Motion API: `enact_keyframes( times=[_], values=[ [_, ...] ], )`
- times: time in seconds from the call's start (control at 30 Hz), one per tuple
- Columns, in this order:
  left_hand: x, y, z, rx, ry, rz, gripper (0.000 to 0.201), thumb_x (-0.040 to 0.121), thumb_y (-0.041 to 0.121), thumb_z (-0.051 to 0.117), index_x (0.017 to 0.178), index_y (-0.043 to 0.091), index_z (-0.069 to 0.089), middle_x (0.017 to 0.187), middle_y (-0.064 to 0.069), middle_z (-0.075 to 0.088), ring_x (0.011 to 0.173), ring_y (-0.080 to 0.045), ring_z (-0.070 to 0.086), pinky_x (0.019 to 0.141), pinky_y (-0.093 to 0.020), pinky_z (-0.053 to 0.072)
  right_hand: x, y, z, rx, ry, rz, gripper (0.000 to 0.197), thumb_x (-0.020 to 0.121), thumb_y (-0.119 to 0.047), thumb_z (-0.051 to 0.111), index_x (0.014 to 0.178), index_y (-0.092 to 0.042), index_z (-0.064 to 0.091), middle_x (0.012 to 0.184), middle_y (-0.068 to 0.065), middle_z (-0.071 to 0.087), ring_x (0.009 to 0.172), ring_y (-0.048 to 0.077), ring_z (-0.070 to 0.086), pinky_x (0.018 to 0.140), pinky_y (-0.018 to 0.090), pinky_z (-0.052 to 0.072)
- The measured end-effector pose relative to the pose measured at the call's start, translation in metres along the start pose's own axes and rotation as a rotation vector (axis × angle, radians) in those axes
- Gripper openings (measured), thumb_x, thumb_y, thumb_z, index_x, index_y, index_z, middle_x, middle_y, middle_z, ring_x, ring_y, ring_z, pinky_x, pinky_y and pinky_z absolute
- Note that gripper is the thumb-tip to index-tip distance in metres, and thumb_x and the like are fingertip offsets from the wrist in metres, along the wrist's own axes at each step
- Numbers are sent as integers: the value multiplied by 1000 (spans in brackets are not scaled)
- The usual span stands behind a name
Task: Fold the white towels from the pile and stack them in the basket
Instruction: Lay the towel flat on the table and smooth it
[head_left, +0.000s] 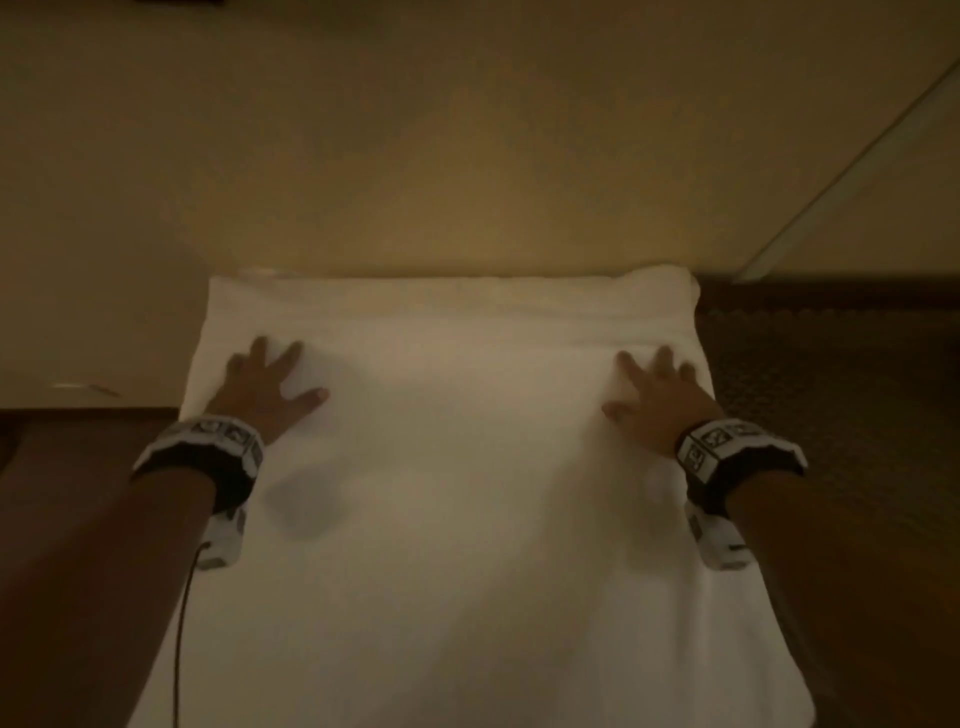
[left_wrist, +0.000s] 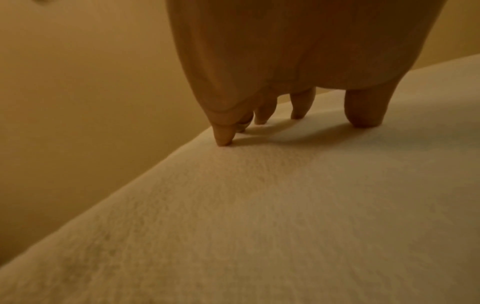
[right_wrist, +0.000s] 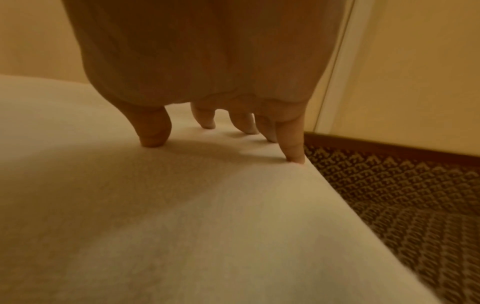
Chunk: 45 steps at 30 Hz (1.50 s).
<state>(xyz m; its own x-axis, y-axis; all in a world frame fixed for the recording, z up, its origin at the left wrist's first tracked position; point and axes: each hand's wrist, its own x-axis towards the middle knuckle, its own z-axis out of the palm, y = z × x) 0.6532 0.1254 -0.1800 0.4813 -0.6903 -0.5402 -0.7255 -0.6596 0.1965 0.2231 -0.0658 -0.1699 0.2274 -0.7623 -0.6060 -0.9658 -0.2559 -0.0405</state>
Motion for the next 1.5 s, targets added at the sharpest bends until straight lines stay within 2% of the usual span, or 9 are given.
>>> enact_keyframes(
  times=[0.23, 0.3, 0.47, 0.63, 0.8, 1.03, 1.27, 1.4, 1.5],
  values=[
    [44, 14, -33, -12, 67, 53, 89, 87, 59, 57, 157, 32, 8, 165, -2, -7, 151, -30, 7, 121, -45, 15, 32, 9, -28, 188, 101, -44, 78, 93, -58, 47, 154, -29, 9, 162, 9, -10, 149, 34, -7, 119, 47, 10],
    [38, 11, -29, 20, 59, 58, 89, 88, 60, 56, 157, 32, 6, 165, -2, -9, 151, -28, 2, 122, -45, 12, 23, 14, -17, 92, 133, -71, 79, 93, -60, 46, 155, -29, 8, 162, 9, -11, 149, 32, -9, 119, 48, 11],
    [-26, -5, 11, 61, 31, 79, 85, 92, 61, 46, 157, 32, 0, 164, -3, -15, 151, -28, -5, 122, -48, 10, -33, 21, 34, -42, 121, -148, 77, 95, -58, 40, 155, -29, 1, 162, 8, -13, 149, 30, -7, 118, 53, 15],
    [-114, -39, 63, 172, 17, 148, 85, 90, 70, 36, 155, 37, -7, 163, -2, -20, 151, -29, -6, 121, -49, 14, -114, 24, 84, -54, 72, -123, 79, 94, -61, 39, 155, -33, -3, 162, 6, -15, 149, 31, -7, 119, 48, 14],
    [-176, -65, 97, 178, -27, 166, 85, 87, 76, 30, 150, 46, -17, 161, -3, -27, 150, -29, -12, 121, -50, 13, -170, 29, 126, -98, -7, -90, 86, 90, -68, 39, 152, -37, -11, 160, 7, -21, 148, 37, -11, 119, 52, 16],
    [-135, -52, 73, 198, -62, 154, 91, 83, 79, 35, 151, 45, -15, 160, -3, -29, 150, -31, -14, 120, -54, 10, -138, 18, 88, -43, -94, -45, 93, 87, -69, 47, 151, -42, -14, 159, 4, -26, 147, 38, -15, 119, 50, 6],
    [-76, -26, 41, 183, -61, 144, 90, 83, 77, 41, 152, 46, -7, 161, -1, -26, 150, -30, -12, 119, -56, 10, -83, 13, 55, -136, -41, -23, 92, 82, -77, 42, 149, -46, -14, 160, 1, -22, 148, 40, -3, 115, 57, 20],
    [-65, -21, 31, 195, -74, 150, 97, 75, 81, 38, 153, 44, -5, 162, -2, -23, 150, -31, -11, 121, -53, 9, -82, 10, 51, -140, 6, -24, 91, 83, -75, 42, 150, -43, -11, 161, 2, -19, 148, 38, -2, 114, 58, 21],
    [-89, -30, 44, 254, -26, 172, 99, 75, 84, 34, 154, 41, -6, 163, -3, -20, 150, -32, -6, 121, -50, 11, -110, 12, 70, -207, 70, -44, 95, 81, -80, 35, 149, -41, -18, 159, 4, -28, 149, 32, -10, 116, 57, 12]
  ],
)
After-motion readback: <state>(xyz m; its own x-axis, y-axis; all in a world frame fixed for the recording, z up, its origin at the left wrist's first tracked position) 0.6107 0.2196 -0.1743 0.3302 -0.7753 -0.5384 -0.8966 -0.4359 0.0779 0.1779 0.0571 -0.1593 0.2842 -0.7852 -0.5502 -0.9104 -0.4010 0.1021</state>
